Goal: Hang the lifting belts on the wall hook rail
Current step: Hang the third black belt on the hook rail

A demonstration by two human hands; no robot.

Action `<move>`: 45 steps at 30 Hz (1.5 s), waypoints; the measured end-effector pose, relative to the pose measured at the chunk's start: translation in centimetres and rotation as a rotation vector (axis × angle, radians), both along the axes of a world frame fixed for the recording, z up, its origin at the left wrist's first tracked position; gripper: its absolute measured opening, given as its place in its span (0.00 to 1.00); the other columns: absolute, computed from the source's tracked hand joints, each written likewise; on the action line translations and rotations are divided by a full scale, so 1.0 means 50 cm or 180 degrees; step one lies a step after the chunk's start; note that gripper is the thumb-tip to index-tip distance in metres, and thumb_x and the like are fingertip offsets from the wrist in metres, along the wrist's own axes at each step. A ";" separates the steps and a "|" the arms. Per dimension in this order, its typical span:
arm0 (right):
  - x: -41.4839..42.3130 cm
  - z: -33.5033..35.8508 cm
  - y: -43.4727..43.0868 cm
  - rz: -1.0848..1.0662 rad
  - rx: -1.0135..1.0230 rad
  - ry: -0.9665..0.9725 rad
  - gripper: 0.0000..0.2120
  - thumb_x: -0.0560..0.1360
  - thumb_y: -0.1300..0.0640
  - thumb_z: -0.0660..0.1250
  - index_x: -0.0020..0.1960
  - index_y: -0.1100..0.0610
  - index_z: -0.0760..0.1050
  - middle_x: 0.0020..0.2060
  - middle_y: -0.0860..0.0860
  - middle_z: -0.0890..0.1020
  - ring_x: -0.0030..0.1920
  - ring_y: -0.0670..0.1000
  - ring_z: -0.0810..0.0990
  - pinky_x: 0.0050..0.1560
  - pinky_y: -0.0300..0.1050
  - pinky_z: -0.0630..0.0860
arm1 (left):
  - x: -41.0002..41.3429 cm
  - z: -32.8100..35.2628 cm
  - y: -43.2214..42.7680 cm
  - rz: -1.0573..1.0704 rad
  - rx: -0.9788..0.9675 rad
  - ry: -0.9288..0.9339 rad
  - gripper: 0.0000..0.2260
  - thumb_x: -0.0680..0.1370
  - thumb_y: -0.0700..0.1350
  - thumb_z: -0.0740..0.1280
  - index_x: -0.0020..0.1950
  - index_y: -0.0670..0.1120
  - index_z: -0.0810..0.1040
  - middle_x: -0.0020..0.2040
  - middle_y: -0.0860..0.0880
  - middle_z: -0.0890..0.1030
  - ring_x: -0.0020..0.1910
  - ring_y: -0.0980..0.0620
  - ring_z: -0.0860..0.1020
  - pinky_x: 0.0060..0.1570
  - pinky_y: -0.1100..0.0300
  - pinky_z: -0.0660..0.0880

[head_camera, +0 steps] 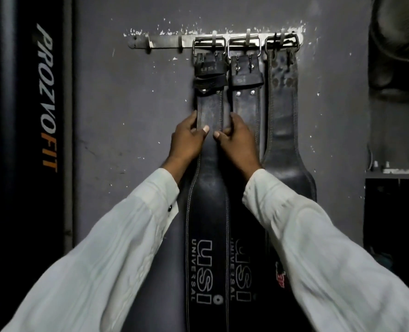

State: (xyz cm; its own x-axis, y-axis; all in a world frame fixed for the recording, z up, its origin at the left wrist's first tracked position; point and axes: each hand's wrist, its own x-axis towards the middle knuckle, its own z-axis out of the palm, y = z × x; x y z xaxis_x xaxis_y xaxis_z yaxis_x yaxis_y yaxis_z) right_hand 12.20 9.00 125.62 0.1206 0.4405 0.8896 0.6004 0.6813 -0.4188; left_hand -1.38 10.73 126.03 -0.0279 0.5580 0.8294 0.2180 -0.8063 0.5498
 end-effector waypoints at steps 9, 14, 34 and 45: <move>-0.007 -0.078 -0.036 -0.0107 -0.0396 -0.0162 0.06 0.75 0.55 0.70 0.49 0.54 0.75 0.37 0.51 0.80 0.44 0.55 0.79 0.43 0.41 0.68 | -0.006 -0.094 -0.035 -0.0277 -0.0410 -0.0165 0.05 0.73 0.49 0.69 0.49 0.56 0.80 0.46 0.50 0.86 0.48 0.48 0.84 0.57 0.44 0.80; -0.007 -0.164 -0.082 -0.0543 -0.0363 -0.1315 0.34 0.74 0.64 0.68 0.77 0.62 0.58 0.68 0.64 0.72 0.65 0.64 0.73 0.64 0.52 0.72 | -0.029 -0.235 -0.050 -0.0917 -0.1032 -0.0162 0.13 0.80 0.34 0.64 0.65 0.37 0.74 0.52 0.42 0.82 0.42 0.56 0.83 0.46 0.61 0.81; 0.031 -0.383 -0.076 0.1413 -0.1729 0.0651 0.15 0.74 0.65 0.71 0.58 0.54 0.74 0.53 0.52 0.83 0.52 0.51 0.83 0.61 0.51 0.79 | -0.005 -0.384 -0.065 -0.1148 -0.1136 -0.0682 0.18 0.78 0.32 0.65 0.68 0.43 0.73 0.57 0.45 0.83 0.54 0.49 0.82 0.51 0.59 0.81; 0.016 -0.460 -0.087 0.1103 -0.1453 0.0846 0.13 0.75 0.56 0.71 0.59 0.54 0.77 0.52 0.50 0.85 0.53 0.47 0.84 0.59 0.47 0.79 | -0.002 -0.420 -0.083 -0.1033 -0.1112 -0.0663 0.14 0.79 0.36 0.66 0.65 0.43 0.74 0.58 0.44 0.83 0.54 0.49 0.83 0.55 0.54 0.80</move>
